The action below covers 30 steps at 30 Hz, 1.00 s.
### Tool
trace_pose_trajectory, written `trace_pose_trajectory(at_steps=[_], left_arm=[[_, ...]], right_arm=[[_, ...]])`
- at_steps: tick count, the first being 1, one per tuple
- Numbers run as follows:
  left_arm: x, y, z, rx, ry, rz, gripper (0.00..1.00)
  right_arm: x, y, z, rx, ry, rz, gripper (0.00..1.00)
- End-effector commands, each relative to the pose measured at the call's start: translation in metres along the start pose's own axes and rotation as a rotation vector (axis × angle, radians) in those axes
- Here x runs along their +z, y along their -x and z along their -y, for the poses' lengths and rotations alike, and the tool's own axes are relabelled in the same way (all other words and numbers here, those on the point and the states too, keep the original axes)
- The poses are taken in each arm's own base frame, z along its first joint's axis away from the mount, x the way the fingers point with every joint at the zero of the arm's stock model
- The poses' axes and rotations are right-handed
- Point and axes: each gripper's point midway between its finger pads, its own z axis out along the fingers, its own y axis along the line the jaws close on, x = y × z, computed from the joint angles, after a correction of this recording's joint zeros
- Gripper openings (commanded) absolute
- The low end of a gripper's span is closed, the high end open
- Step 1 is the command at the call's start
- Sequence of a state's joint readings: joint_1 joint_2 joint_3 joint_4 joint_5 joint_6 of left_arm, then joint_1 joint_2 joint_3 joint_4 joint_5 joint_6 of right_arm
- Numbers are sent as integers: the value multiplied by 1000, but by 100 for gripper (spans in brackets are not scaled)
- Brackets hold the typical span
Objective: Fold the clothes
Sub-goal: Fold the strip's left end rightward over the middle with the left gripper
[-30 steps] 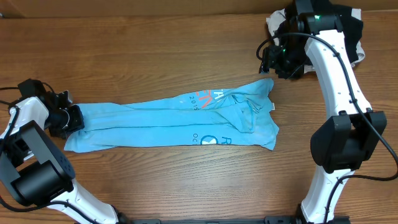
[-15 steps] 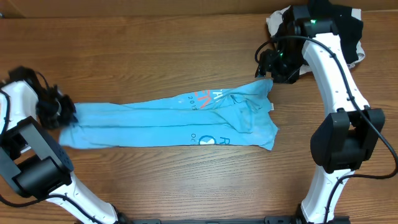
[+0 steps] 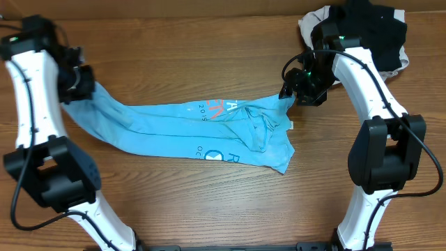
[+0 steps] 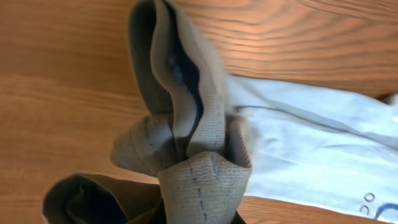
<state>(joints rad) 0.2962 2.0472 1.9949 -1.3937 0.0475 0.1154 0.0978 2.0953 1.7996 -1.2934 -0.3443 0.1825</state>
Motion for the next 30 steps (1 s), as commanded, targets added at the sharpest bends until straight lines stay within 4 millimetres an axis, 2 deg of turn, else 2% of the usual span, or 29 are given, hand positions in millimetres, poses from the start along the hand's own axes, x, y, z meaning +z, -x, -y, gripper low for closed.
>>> trace_pose_trajectory(at_steps=[1,3,4,5,10,15,24,30], left_arm=[[-5,4,38,120,8,14,4],[-4,5,66,146,-21,17,5],[-4,2,93,177,-65,13,7],[-4,-1,108,201,-87,9,8],[-1,-18,160,277,-121,-26,14],[7,-41,205,303,-128,-70,14],[7,-69,257,382,-139,-88,17],[7,-78,273,421,-144,-86,21]], right_arm=[[-9,3,-1,2,20,25,59],[-10,4,1,3,16,28,59],[-10,6,4,6,4,39,60],[-11,8,6,7,-1,44,61],[-15,12,16,34,0,54,62],[-19,15,26,50,1,64,63],[-19,16,28,33,-7,67,62],[-19,16,29,34,-10,67,63]])
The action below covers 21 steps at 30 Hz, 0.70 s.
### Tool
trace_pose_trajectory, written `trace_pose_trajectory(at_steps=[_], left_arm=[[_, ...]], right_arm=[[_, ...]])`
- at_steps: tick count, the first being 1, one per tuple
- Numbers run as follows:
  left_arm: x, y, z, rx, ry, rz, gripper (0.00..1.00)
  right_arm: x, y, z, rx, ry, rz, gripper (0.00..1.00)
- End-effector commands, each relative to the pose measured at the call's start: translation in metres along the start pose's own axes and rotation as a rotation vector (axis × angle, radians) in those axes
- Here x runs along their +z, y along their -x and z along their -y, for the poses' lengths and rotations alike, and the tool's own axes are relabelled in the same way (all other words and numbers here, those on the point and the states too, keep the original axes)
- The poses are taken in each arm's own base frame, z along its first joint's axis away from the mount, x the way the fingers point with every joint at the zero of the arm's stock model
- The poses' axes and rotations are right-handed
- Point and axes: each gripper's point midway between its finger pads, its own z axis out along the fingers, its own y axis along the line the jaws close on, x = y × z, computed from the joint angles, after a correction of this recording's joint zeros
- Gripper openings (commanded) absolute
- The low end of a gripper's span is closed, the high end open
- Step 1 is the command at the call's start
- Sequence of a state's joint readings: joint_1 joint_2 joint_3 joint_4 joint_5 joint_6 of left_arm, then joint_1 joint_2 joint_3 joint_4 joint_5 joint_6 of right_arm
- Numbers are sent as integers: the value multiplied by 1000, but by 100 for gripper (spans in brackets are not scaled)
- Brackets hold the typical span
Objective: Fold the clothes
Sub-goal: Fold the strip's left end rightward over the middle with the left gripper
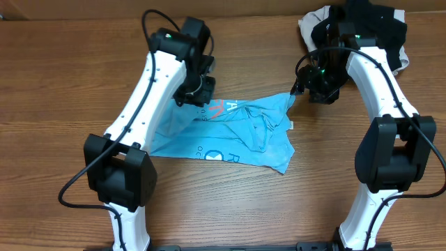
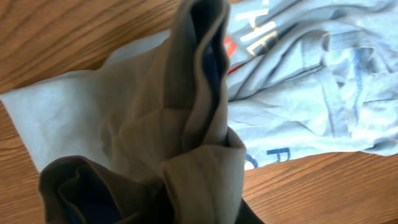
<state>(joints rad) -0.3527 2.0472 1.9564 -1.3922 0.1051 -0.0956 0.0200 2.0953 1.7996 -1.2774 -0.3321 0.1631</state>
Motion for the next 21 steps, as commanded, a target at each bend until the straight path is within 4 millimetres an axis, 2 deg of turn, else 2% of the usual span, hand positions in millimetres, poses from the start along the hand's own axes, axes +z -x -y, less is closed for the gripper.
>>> trace_pose_trajectory(at_steps=[1,4,9,14,16,21], left_arm=[[-1,-2,11,-5,-20,1,22],[1,-3,11,-4,-19,-4,21],[19,-15,5,-10,5,-54,21],[36,-23,13,-11,-50,-85,36],[36,-23,15,-11,-57,-88,36],[34,-23,-2,-8,38,-81,35]], right_arm=[[-8,1,-1,-14,-4,22,63],[-8,1,-1,-14,-4,22,63],[-8,1,-1,-14,-4,22,63],[-8,1,-1,-14,-4,22,63],[-8,1,-1,-14,-4,22,63],[-7,1,-1,-14,-4,21,64]])
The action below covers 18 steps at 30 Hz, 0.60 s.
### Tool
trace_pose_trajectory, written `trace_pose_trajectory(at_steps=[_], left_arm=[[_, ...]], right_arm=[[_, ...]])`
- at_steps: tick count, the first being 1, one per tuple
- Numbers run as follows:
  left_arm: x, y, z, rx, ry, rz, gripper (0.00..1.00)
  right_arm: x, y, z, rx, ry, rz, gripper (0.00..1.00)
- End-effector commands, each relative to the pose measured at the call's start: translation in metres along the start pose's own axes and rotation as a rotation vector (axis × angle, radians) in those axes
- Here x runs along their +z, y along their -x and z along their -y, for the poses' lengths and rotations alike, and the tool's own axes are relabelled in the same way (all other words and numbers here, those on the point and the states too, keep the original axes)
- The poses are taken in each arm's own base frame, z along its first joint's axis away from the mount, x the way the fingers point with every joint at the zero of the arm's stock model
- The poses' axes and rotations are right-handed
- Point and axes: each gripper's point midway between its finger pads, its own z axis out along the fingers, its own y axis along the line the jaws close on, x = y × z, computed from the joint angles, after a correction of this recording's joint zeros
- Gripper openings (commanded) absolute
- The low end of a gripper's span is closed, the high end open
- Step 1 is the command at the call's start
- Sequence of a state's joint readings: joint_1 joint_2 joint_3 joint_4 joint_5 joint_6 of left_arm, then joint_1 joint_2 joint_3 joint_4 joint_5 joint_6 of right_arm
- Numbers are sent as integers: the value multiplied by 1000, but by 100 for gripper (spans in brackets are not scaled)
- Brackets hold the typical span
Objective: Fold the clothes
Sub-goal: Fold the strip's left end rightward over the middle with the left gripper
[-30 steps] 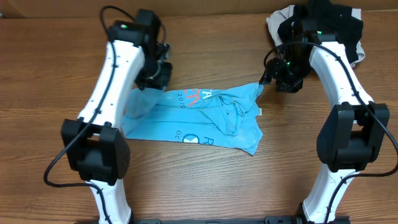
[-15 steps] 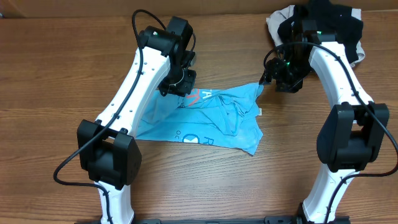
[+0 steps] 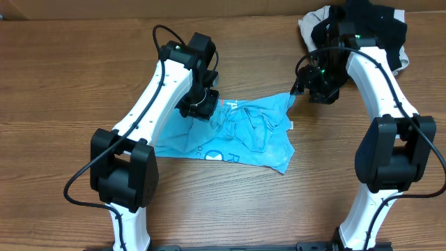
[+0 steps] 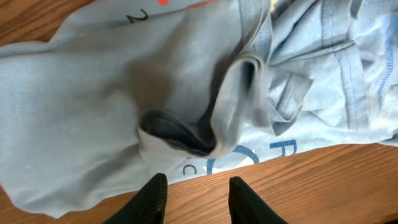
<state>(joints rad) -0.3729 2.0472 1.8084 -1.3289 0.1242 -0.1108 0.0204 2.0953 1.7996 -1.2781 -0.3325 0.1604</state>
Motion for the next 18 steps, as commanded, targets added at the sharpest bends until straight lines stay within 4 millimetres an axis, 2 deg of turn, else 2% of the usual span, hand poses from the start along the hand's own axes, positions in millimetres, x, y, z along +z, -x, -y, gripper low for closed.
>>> trace_pose_trajectory(at_steps=[1,5,8,9,10,11,12,14,18], left_arm=[[-3,-2,-11,-4,70,4,35],[-5,-3,-28,4,165,1,36],[-3,2,-24,53,146,16,41],[-1,3,-22,65,131,18,49],[2,4,-19,76,111,21,63],[10,3,-12,105,64,19,84],[15,2,-8,121,36,14,89],[24,-4,-2,158,-17,-6,94],[41,-14,3,191,-60,-35,90]], right_arm=[[-7,1,-1,-11,-5,21,64],[-7,1,-1,-11,-5,21,65],[-7,1,-1,-12,-4,23,67],[-7,1,-1,-12,-4,24,67],[-7,1,-1,-12,-4,23,67],[-7,1,-1,-12,-5,23,67],[-7,1,-1,-14,-5,22,67],[-7,1,-1,-15,-5,22,68],[-7,1,-1,-18,-5,23,68]])
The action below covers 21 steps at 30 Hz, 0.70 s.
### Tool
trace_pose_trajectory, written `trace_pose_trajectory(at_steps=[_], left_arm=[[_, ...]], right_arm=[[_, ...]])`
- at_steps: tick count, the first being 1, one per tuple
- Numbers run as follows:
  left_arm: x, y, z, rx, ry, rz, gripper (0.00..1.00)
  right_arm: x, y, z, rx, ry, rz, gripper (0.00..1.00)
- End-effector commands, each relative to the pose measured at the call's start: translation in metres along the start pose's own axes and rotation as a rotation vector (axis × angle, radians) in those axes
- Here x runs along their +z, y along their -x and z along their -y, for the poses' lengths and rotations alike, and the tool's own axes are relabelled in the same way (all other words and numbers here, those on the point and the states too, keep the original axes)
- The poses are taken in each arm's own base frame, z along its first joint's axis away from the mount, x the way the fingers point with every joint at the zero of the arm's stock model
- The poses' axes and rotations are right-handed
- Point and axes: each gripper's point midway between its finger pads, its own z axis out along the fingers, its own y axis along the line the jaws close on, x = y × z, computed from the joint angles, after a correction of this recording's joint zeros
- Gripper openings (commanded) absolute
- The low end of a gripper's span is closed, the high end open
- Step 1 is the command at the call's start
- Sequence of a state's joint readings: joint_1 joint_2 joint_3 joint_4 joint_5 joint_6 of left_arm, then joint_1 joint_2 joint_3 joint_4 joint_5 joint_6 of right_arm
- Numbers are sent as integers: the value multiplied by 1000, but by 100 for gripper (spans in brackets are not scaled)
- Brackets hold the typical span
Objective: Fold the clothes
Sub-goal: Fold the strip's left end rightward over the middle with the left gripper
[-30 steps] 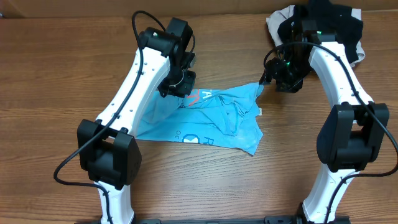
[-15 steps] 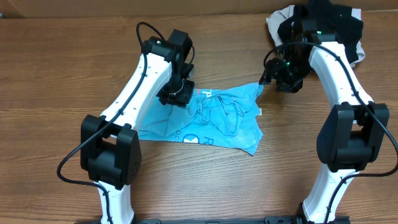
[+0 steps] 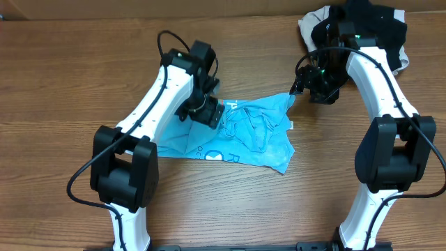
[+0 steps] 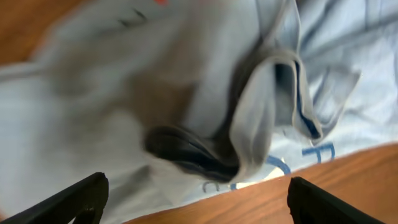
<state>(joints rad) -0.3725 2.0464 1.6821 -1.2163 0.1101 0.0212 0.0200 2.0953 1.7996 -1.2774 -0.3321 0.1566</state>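
A light blue T-shirt [image 3: 258, 136] with print lies crumpled at the table's middle, its left end folded over onto the body. My left gripper [image 3: 211, 113] hovers just above that folded-over part, open, nothing in it. In the left wrist view the raised fold of the shirt [image 4: 261, 106] lies below the gripper [image 4: 196, 190], whose dark fingers [image 4: 78, 198] stand far apart. My right gripper [image 3: 294, 94] is shut on the shirt's upper right corner and holds it slightly off the table.
A heap of black and pale clothes [image 3: 362, 28] sits at the back right corner, behind the right arm. Bare wooden table [image 3: 83, 84] spreads to the left and along the front.
The left gripper's fingers, a little apart over the dropped fold, now stand wide apart. It has shifted slightly to the right over the shirt. The right gripper has not moved.
The shirt was stretched long between both grippers, the left one shut on its end at the far left. Then the left gripper held that end over the shirt's middle. After that it had let go, and now it stands wide open above the fold.
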Motion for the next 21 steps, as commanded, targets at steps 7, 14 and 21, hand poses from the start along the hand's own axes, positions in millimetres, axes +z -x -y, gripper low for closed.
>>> trace_pose_trajectory(at_steps=[7,14,21], left_arm=[[17,-12,9,61,-72,-27,4],[2,-10,25,67,-134,-26,4],[-5,-27,67,47,-267,-103,4]], right_arm=[[-7,1,-1,-14,-5,20,68],[-7,1,-1,-14,-5,22,68],[-7,1,-1,-15,-4,22,68]])
